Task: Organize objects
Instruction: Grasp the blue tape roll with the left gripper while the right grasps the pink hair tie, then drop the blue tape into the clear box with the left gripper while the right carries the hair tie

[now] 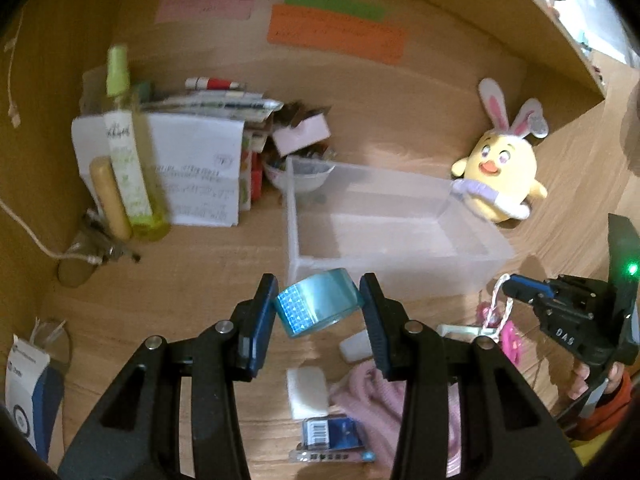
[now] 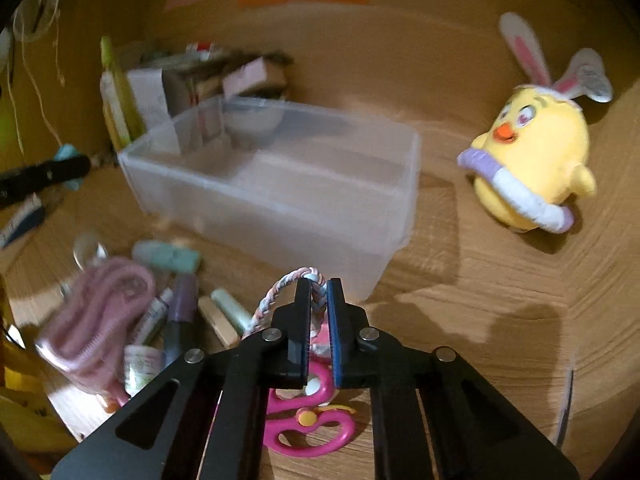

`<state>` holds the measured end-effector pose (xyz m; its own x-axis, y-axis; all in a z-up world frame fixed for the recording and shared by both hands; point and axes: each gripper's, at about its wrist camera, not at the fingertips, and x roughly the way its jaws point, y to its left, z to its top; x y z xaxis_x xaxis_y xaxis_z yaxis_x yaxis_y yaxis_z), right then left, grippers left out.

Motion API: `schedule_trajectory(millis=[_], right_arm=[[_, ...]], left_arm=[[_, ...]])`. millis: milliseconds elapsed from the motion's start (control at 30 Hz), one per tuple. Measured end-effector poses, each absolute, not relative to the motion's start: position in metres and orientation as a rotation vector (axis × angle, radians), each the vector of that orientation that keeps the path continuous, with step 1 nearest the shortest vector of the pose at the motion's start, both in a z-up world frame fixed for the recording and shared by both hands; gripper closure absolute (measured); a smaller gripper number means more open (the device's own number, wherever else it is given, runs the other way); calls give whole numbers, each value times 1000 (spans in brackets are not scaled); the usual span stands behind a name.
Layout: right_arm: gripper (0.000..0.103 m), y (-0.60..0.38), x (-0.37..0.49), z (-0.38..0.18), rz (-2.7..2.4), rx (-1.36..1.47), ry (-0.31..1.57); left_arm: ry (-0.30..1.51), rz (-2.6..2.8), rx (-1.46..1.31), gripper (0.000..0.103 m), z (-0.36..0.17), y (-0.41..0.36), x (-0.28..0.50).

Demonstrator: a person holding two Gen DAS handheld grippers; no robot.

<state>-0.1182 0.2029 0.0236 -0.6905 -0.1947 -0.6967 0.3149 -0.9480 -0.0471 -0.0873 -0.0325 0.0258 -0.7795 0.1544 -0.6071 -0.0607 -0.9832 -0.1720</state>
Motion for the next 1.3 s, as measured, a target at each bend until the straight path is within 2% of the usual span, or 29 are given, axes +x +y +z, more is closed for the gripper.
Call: schedule_trajectory(millis=[167,467,667,867,1000,1033,1200,1233,1300], right_arm=[[96,214,-116,54,-2682,963,149],[96,219,-127,88,-2739,847,121],[95,211,-137,43,-2584,1071,148],[89,203,-157,8,-2499,1231,160],[75,194,-166,-8,-2467,1277,182],[74,193,-167,-11,-2460,1284,187],[76,185,-170,-20,-2436,1290,233],[85,184,-169,-20,-2437,1285,236],[91,185,-166,-19,-2434,1276,233]], left_arm=[[-192,2850,-946,61,39,-24,-95],[-183,2829,-949,61,50,-20,-125],[-177,2779,-1049,61,38,-21,-159],[-133,2747,-1149,61,19,-17,-184],[-107,2736,-1195,61,10,-15,-198],[-102,2731,-1200,61,9,-14,-201],[-32,2705,-1217,61,6,-4,-210],[-17,2700,-1225,61,5,-1,-212],[9,2684,-1245,61,1,3,-214]])
